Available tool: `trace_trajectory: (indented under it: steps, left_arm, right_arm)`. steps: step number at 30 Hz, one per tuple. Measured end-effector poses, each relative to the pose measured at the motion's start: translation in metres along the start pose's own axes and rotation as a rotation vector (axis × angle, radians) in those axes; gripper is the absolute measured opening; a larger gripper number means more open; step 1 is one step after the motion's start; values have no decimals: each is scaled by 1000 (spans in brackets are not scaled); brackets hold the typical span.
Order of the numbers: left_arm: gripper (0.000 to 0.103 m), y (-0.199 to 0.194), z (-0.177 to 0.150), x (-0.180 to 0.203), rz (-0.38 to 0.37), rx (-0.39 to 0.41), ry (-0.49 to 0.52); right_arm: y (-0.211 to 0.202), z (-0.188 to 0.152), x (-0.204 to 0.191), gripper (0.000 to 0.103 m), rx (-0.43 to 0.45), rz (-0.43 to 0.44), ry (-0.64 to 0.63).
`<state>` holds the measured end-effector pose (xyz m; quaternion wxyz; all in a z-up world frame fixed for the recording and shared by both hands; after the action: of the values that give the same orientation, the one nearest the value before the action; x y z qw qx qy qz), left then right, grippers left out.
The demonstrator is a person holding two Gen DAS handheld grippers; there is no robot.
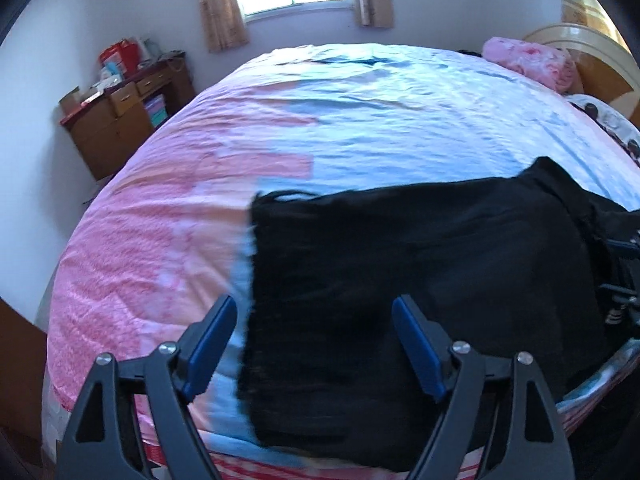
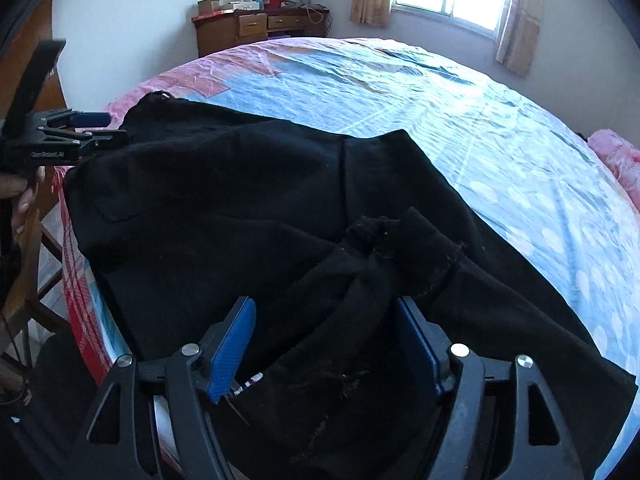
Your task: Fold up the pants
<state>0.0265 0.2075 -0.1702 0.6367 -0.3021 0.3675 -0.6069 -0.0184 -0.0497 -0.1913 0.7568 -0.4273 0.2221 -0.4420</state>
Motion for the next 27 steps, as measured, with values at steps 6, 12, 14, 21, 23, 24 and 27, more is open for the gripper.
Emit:
trace_trajectory:
  steps: [6,12,14,21,23,24,27]
  left_arm:
    - [80,22,-7,-19,-195,-57,-119]
    - [76,33,-10,-13,-301,-76,-155]
    - [76,35,-11,-13,-319,-77,-158]
    - [37,23,-9,-7,-302,-74,-110]
    - [33,19,-8,-8,-308,-62,-134]
    - [31,16,-7,-9,-310,-54,-143]
    - [27,-1,-2,-9,-331,-6,-163]
  right_arm:
    - [-20,-9,11,73,73,54,88]
    - [-28,-15,8,73,112,88,120]
    - [-24,-14,5,73,106,92,115]
    - [-23,-15,2,73,123,106,128]
    - [-26,-16,4,73,133,110,140]
    - [-28,-17,5,73,141,110,147]
    - [-35,-18,11,73,162,108,161]
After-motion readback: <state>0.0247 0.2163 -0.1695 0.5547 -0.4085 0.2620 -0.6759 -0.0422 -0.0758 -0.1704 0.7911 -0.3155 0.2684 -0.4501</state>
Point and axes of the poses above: each gripper's, at about its wrist camera, not at the fingertips, and y roughly the way its jaws point, x to its right, z to its top, the point moved 8 cm from there along y, roughly the way its jaws point, and after that the axes turned 7 degrees about -x, right-handed, at the moved point
